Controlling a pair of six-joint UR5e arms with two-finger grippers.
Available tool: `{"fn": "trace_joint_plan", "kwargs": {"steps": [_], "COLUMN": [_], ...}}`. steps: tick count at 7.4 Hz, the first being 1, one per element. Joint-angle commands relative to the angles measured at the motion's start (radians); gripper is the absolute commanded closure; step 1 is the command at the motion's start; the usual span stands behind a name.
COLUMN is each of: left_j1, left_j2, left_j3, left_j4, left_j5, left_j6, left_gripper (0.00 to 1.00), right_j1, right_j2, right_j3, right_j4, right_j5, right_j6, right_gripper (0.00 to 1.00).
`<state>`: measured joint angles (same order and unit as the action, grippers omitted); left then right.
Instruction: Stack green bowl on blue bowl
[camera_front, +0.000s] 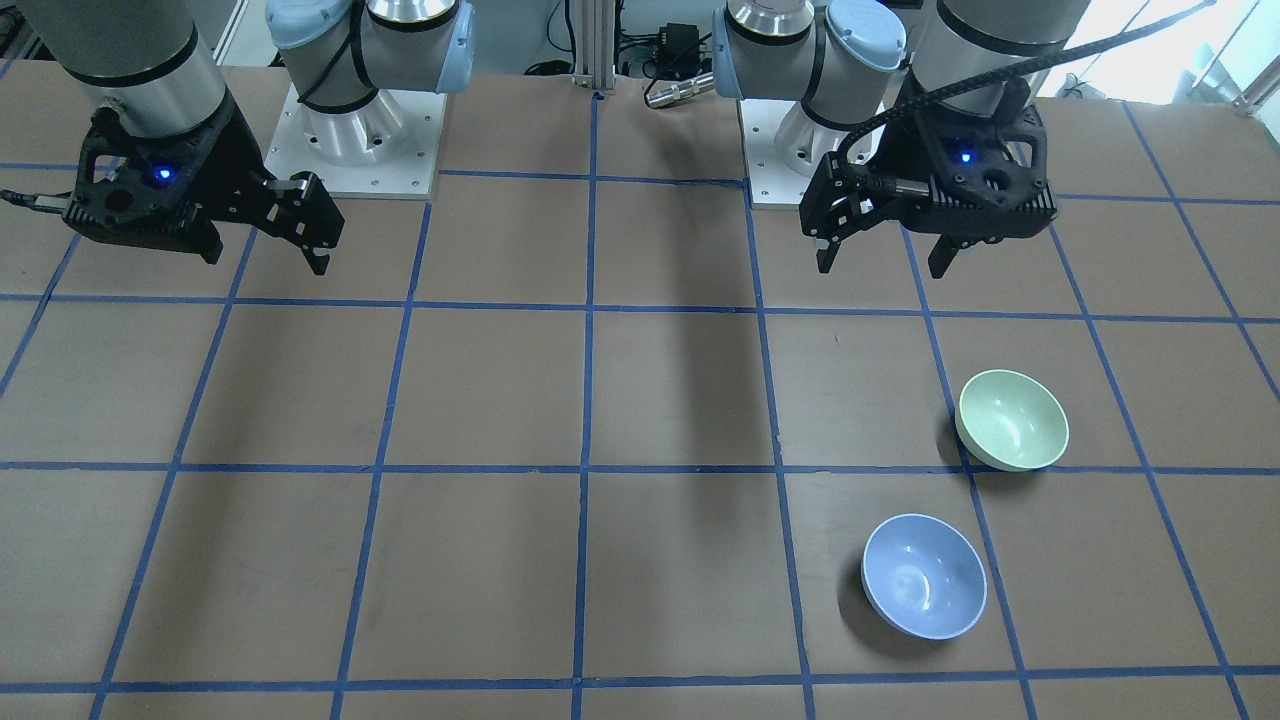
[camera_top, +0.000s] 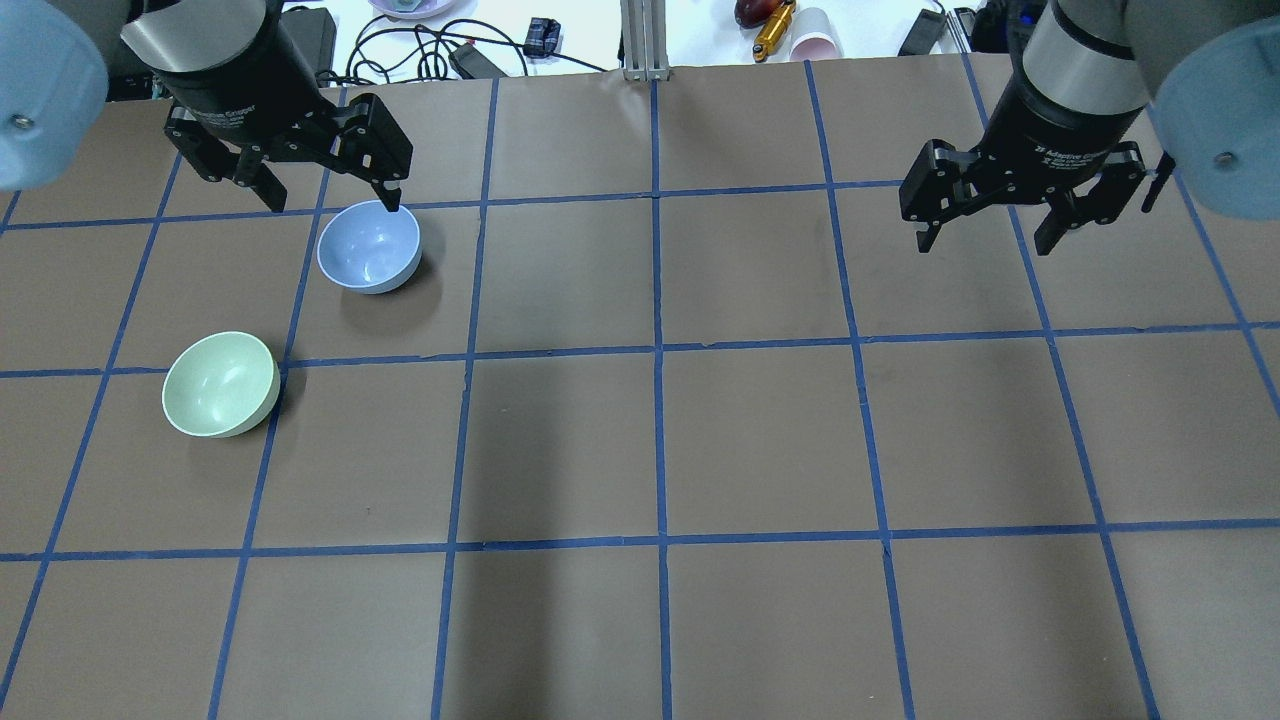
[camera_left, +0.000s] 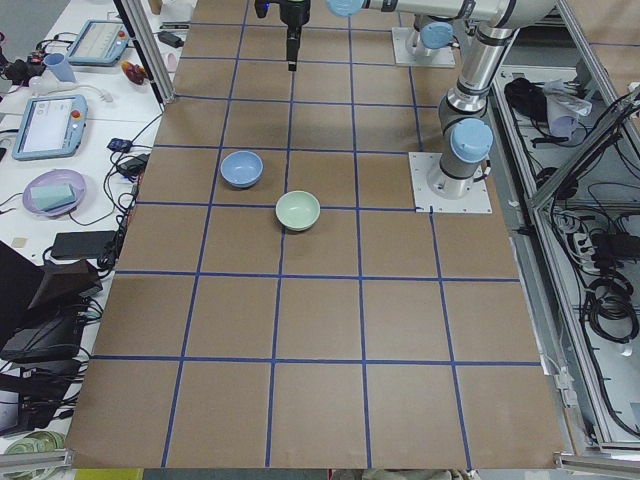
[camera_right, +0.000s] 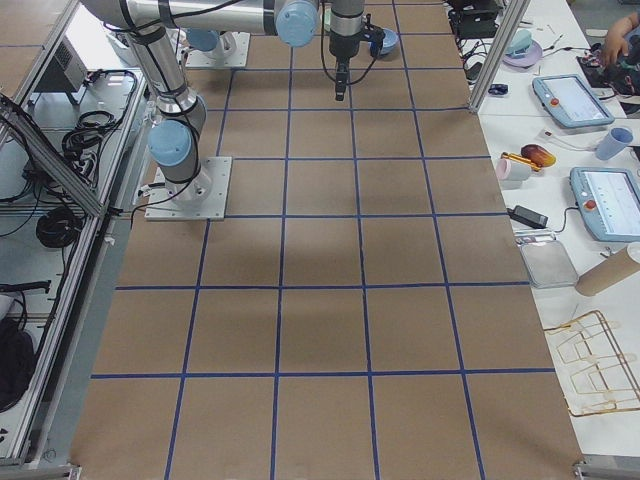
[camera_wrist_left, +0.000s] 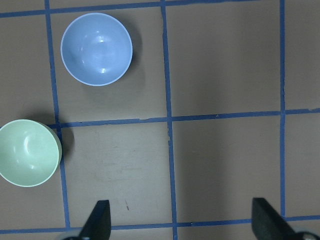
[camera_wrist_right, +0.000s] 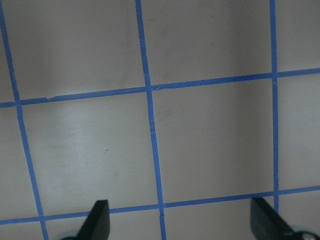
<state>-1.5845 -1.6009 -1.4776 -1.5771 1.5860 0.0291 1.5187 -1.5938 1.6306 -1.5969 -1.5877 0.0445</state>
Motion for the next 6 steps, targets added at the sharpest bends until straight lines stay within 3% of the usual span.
{"fn": "trace_joint_plan", "kwargs": {"steps": [1,6], "left_j1": [0.004,0.0], "left_j2": [0.001,0.009], "left_j3": [0.003,-0.009], "left_j4": [0.0,-0.003], "left_j5": [0.002,0.002], "left_j6": [0.0,0.0], "left_gripper": [0.0,0.0], "right_j1": [0.0,0.0], "right_j2": [0.0,0.0], "right_j3": [0.0,0.0], "right_j4": [0.0,0.0], "right_j5": [0.0,0.0], "right_j6": [0.0,0.0], "right_gripper": [0.0,0.0]}}
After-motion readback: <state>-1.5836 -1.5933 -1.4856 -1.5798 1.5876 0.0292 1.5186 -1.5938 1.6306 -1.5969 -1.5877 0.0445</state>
